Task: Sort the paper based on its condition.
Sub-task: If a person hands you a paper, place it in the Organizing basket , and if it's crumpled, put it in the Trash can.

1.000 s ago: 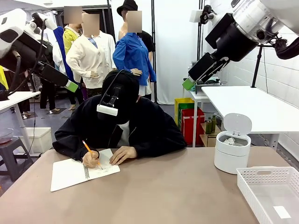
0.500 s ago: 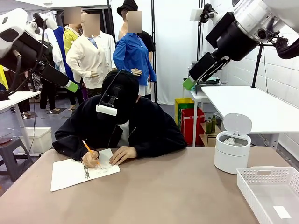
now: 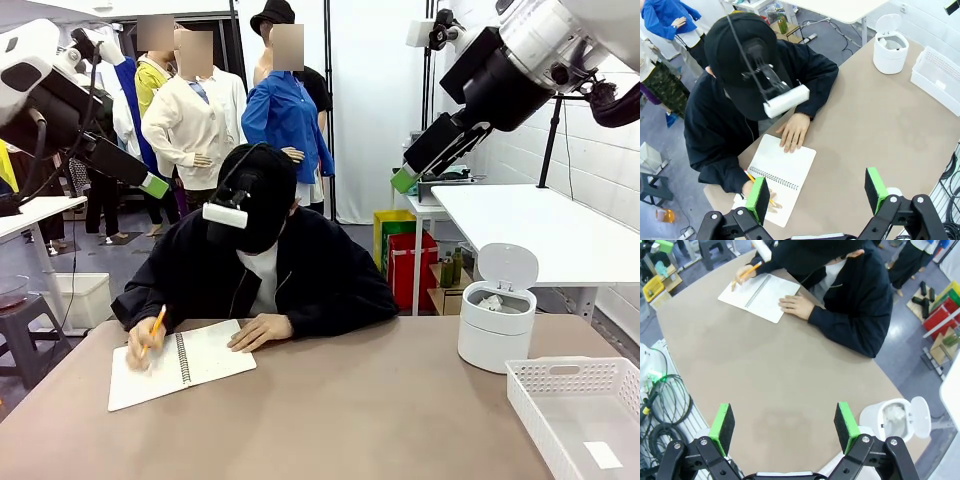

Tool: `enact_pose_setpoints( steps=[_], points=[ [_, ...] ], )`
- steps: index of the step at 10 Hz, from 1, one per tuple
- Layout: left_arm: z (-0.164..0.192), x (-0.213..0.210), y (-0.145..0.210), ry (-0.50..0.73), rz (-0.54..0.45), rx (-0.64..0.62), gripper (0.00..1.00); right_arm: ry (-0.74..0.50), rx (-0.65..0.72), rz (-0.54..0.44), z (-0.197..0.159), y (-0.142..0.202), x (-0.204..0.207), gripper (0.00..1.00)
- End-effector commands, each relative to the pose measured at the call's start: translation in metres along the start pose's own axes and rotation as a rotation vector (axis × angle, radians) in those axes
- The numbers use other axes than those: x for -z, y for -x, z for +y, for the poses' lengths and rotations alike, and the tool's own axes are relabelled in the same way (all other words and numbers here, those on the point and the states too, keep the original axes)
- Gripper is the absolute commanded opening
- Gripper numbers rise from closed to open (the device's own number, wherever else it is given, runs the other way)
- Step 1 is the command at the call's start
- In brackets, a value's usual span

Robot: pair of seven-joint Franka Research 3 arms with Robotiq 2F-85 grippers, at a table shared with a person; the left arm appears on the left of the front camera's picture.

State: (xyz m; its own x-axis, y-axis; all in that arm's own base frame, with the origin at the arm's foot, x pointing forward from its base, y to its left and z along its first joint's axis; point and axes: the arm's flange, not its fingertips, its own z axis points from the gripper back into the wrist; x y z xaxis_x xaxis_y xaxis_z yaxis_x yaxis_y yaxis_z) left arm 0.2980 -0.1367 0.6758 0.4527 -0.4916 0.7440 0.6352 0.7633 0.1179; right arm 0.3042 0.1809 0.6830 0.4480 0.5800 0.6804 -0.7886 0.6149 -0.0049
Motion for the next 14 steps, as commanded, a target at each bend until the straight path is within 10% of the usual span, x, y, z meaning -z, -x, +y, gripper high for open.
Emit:
enact_pose_setpoints(
  steps=[1, 14],
  points=[
    [0.0005, -0.0004, 0.0005, -0.001, -0.005, -0.001, 1.00, -0.003, 0.006, 0.002, -0.0007, 0.0001, 0.0013, 1.00],
    [0.0005, -0.0004, 0.0005, -0.001, -0.005, -0.001, 1.00, -0.003, 0.006, 0.002, -0.0007, 0.0001, 0.0013, 1.00]
  ],
)
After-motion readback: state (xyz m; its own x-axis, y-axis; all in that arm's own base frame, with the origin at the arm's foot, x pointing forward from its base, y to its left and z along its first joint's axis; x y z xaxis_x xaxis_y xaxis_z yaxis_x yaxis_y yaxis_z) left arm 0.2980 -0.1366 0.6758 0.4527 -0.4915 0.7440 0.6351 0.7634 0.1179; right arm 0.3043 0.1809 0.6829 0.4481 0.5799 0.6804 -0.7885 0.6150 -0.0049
